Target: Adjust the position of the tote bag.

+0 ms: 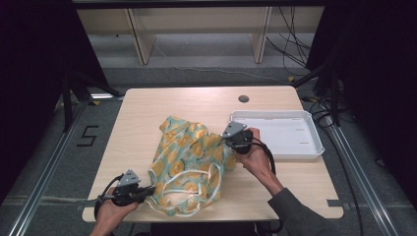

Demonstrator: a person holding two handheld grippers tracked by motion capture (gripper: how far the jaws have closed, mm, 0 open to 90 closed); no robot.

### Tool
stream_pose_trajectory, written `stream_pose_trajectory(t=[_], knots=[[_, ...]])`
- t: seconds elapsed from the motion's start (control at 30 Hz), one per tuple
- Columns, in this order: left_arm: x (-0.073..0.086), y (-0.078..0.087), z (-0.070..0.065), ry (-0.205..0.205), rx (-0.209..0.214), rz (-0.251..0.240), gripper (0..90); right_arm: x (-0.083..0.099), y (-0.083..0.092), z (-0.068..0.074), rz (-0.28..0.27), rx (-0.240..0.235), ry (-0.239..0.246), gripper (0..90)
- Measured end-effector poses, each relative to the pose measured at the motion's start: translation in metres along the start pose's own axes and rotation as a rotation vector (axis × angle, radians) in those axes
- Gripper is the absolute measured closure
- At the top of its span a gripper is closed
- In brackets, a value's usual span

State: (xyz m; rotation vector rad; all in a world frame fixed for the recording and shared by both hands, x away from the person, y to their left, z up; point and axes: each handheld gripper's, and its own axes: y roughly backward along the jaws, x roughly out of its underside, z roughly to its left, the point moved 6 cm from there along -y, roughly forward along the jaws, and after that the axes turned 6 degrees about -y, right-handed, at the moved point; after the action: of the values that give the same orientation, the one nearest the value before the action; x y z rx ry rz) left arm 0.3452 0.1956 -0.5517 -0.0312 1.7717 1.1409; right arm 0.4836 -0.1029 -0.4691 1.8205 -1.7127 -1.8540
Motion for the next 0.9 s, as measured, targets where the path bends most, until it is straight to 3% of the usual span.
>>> stream_pose_trajectory(t=[0.03, 0.1, 0.2, 0.23, 0.33, 0.47, 0.5, 0.53, 0.57, 0.6, 0.7, 0.73, 0.77, 0.8, 0.83, 0.87, 0.9], knots=[[0.0, 0.0, -0.004, -0.018, 0.017, 0.007, 89.1, -0.001, -0.002, -0.004, 0.002, 0.001, -0.01, 90.0], [0.0, -0.002, -0.012, -0.015, 0.024, 0.005, 89.1, 0.003, -0.006, -0.007, 0.016, 0.002, -0.019, 90.0], [-0.001, -0.002, -0.024, -0.028, 0.044, 0.002, 89.1, 0.012, -0.006, -0.004, 0.038, -0.011, -0.014, 90.0], [0.0, -0.002, -0.029, -0.05, 0.062, 0.005, 89.1, 0.018, -0.004, -0.001, 0.056, -0.018, 0.001, 90.0], [0.0, -0.003, -0.037, -0.043, 0.069, 0.0, 89.1, 0.024, -0.002, 0.001, 0.063, -0.025, 0.001, 88.4], [-0.001, -0.002, -0.046, -0.048, 0.081, -0.008, 88.6, 0.026, 0.004, 0.001, 0.038, -0.029, -0.047, 72.0], [-0.003, -0.002, -0.048, -0.037, 0.081, -0.029, 87.4, 0.025, 0.006, 0.002, 0.025, -0.021, -0.061, 67.9], [-0.003, 0.001, -0.046, -0.049, 0.086, -0.022, 80.5, 0.019, 0.018, 0.001, -0.037, -0.014, -0.054, 55.6], [-0.004, 0.001, -0.047, -0.026, 0.087, -0.032, 80.5, 0.019, 0.018, 0.001, -0.037, -0.014, -0.054, 55.6], [-0.004, 0.004, -0.044, -0.026, 0.06, -0.032, 76.6, 0.019, 0.022, 0.003, -0.042, -0.021, -0.067, 53.0], [-0.011, 0.011, -0.042, -0.001, 0.038, -0.084, 66.0, 0.012, 0.045, 0.016, -0.126, -0.095, -0.065, 48.3], [-0.013, 0.016, -0.04, -0.004, 0.024, -0.091, 61.5, 0.012, 0.052, 0.023, -0.134, -0.133, -0.066, 47.8], [-0.02, 0.023, -0.038, 0.028, 0.01, -0.142, 55.4, 0.012, 0.062, 0.037, -0.154, -0.194, -0.047, 47.1], [-0.02, 0.023, -0.038, 0.028, 0.01, -0.142, 52.3, 0.012, 0.062, 0.037, -0.154, -0.194, -0.047, 47.1], [-0.024, 0.032, -0.032, 0.026, -0.019, -0.171, 49.7, 0.014, 0.069, 0.052, -0.162, -0.259, -0.041, 46.7], [-0.025, 0.036, -0.03, 0.057, -0.026, -0.189, 48.7, 0.015, 0.07, 0.058, -0.161, -0.284, -0.042, 46.5], [-0.025, 0.036, -0.03, 0.057, -0.026, -0.189, 47.1, 0.015, 0.07, 0.058, -0.161, -0.284, -0.042, 46.5]])
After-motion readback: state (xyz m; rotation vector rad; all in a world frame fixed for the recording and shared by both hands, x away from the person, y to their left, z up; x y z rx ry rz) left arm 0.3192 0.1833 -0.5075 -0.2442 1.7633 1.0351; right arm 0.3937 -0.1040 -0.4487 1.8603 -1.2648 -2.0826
